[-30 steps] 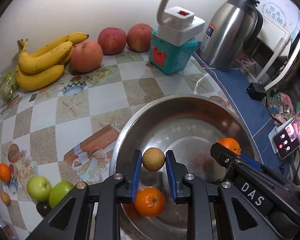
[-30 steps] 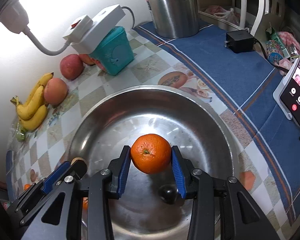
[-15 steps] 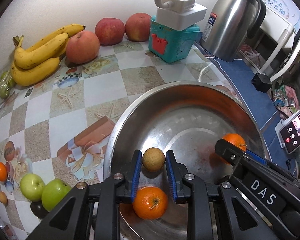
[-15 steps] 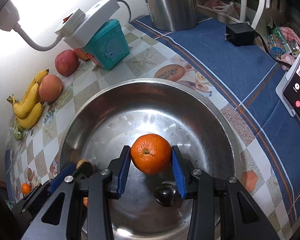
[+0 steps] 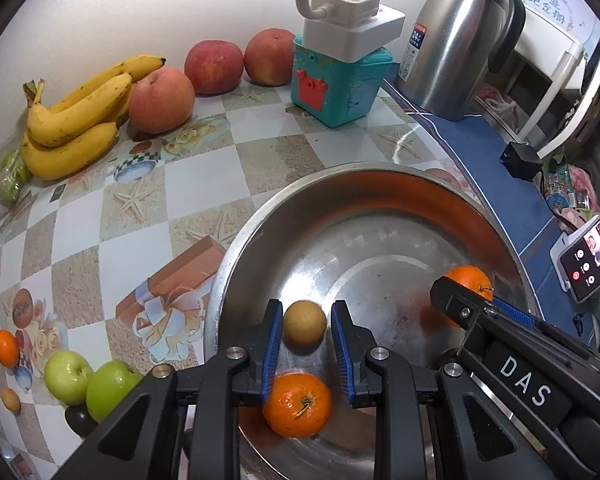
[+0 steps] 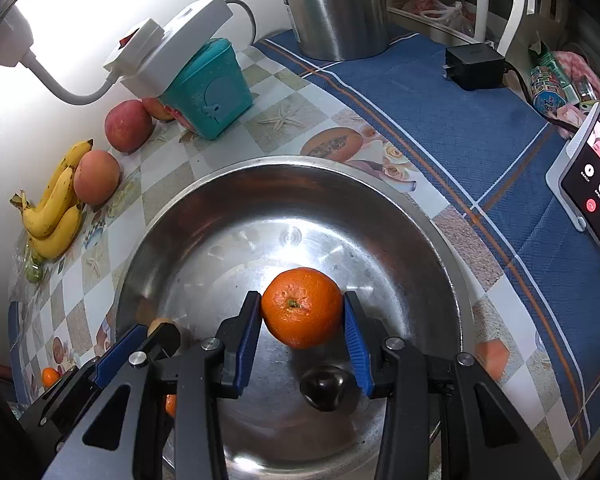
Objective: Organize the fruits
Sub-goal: 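Carry the brown fruit and the orange over the steel bowl with both tools, then open both tools to drop the brown fruit and orange into the bowl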
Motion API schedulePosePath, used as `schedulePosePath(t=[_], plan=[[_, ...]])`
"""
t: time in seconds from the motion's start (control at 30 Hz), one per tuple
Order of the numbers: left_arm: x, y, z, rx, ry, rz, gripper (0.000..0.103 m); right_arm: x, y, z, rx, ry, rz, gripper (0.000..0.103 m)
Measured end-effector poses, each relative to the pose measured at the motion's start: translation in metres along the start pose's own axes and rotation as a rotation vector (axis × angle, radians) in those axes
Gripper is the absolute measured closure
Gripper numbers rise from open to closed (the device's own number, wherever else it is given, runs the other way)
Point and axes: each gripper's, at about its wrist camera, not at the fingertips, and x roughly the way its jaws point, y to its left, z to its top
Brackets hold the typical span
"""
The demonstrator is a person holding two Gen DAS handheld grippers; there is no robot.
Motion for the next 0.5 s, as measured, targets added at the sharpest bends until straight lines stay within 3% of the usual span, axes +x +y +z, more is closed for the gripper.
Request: schedulePosePath(t=[0.37,0.5], plan=[[-0.014,0.001,0.004,-0.001,-0.017,0.001,0.060,-0.011,0.003,0.004,-0.013,-0.030,0.004,0.059],[-0.020,0.008,0.006,-0.013,-0.010,0.034,0.054,-0.019,0.003,0.007,-0.016,-0.040,0.005,0.059]])
